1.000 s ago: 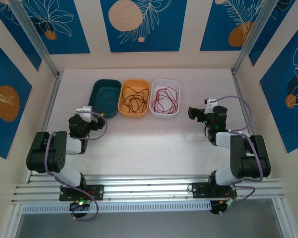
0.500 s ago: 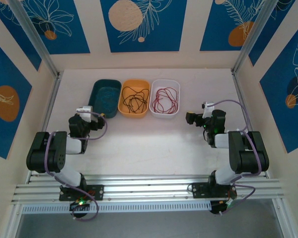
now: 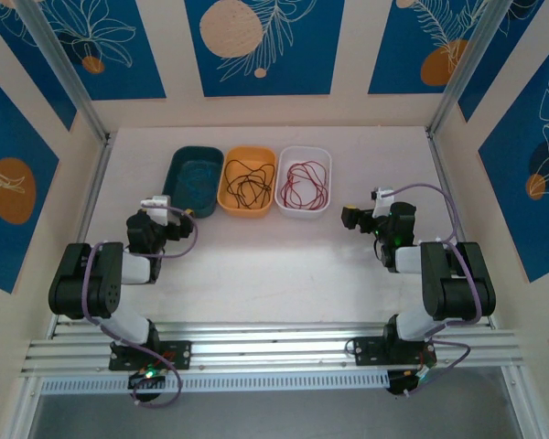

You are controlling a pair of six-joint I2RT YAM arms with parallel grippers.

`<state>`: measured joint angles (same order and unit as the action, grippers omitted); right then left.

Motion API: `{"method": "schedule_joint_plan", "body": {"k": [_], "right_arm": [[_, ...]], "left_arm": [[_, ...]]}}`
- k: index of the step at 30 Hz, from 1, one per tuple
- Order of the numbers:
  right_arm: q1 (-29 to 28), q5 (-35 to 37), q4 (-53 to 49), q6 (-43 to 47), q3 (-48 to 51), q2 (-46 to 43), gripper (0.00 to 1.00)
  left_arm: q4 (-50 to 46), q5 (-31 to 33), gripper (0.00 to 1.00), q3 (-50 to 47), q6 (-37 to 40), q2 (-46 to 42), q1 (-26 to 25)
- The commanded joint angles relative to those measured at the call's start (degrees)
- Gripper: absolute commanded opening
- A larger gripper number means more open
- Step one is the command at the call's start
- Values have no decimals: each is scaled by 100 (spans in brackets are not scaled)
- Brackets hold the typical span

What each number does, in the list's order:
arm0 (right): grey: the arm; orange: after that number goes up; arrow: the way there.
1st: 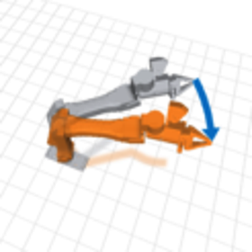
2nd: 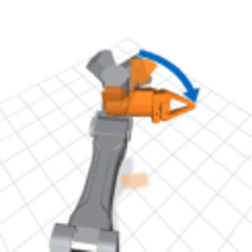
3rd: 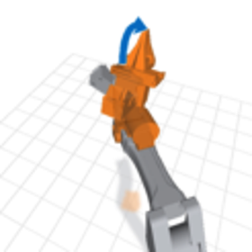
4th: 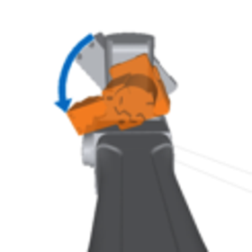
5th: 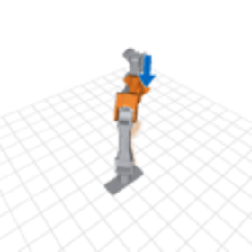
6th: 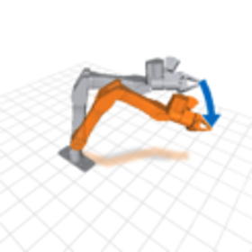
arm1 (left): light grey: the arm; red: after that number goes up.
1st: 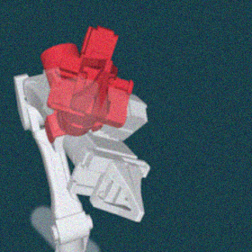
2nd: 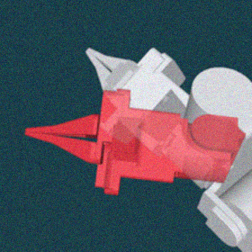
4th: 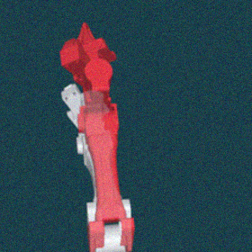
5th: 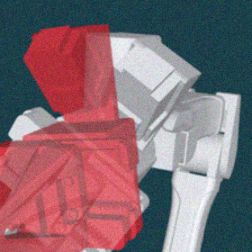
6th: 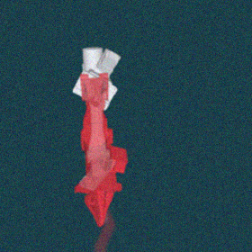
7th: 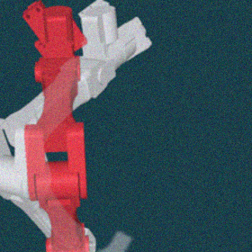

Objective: Untangle the cables

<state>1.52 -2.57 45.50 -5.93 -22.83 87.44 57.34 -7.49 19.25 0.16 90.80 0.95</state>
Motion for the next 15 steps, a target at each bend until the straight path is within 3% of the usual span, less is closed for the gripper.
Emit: {"method": "schedule_joint_plan", "body": {"k": [1, 15], "right_arm": [[-20, 19, 118, 128, -69, -25, 99], [-20, 20, 124, 129, -70, -24, 99]], "left_arm": [[-66, -148, 100, 97, 80, -98, -39], [-76, -133, 100, 95, 82, -98, -43]]}}
